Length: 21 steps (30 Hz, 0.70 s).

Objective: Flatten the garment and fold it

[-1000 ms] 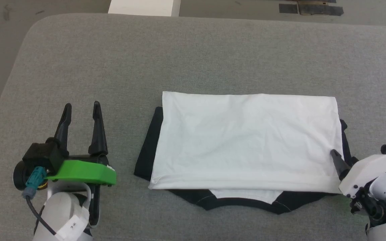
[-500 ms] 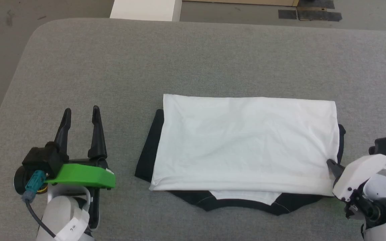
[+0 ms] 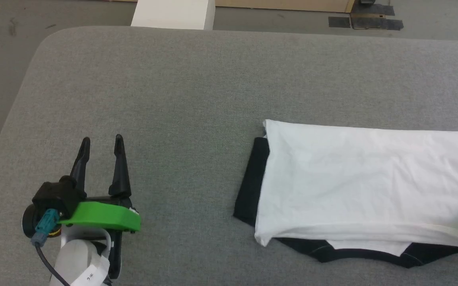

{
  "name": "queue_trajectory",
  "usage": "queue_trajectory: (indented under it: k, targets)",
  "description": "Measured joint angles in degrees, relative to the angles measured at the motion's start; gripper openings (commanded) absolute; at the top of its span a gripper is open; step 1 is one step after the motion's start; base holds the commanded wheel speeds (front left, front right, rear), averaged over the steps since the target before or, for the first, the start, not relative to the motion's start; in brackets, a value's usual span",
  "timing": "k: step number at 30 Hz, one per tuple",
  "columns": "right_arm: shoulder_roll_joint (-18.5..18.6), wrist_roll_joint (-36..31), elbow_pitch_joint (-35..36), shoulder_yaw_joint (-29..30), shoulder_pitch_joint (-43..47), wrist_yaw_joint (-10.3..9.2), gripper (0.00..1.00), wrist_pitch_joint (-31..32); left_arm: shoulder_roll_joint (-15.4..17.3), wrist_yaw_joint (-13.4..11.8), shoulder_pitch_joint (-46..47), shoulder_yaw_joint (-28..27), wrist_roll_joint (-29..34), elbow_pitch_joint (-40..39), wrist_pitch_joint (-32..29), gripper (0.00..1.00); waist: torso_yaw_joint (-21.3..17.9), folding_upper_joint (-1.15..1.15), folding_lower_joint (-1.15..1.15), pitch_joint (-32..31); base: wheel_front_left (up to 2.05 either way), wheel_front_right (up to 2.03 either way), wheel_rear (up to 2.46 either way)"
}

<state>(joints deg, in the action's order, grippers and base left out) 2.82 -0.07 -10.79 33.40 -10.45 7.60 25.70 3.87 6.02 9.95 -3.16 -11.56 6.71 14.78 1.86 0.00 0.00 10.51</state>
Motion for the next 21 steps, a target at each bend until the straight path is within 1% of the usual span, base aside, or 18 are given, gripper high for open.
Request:
queue_trajectory:
  k: [3,6,10,15,18,21]
  targets:
    - [0.0,-0.8,2.3,-0.8,0.7,0.0,0.0,0.5,-0.2,0.1,-0.4,0.0,0.0,0.2,0.0,1.0,0.0,0.0,0.0,-0.1,0.0,0.0,0.0]
    - [0.0,1.2,5.5,-4.2,1.7,-0.02,0.0,1.5,-0.3,0.3,-0.5,0.0,0.1,0.4,0.0,1.0,0.0,0.0,0.0,-0.4,0.0,0.0,0.0]
    - [0.0,5.3,13.9,-11.5,4.2,-0.02,0.0,5.3,-0.3,0.6,-0.5,0.0,0.1,0.7,0.0,1.0,0.2,0.0,0.0,-0.7,0.0,0.0,0.0]
    - [0.0,7.7,26.2,-21.4,7.2,-0.02,0.0,11.7,-0.4,0.6,-0.5,0.1,0.2,0.8,0.0,1.0,0.8,0.0,0.0,-0.6,0.0,0.0,0.0]
    - [0.0,7.6,30.4,-27.6,7.4,-0.02,0.0,14.2,-0.5,0.8,-0.5,0.2,0.2,0.8,0.0,1.0,1.3,0.0,0.0,-0.3,0.0,0.0,0.0]
    - [0.0,6.9,31.2,-34.1,6.9,-0.02,0.0,15.3,-0.5,1.0,-0.4,0.1,0.2,0.8,0.0,1.0,1.8,0.0,0.0,0.2,0.0,0.0,0.0]
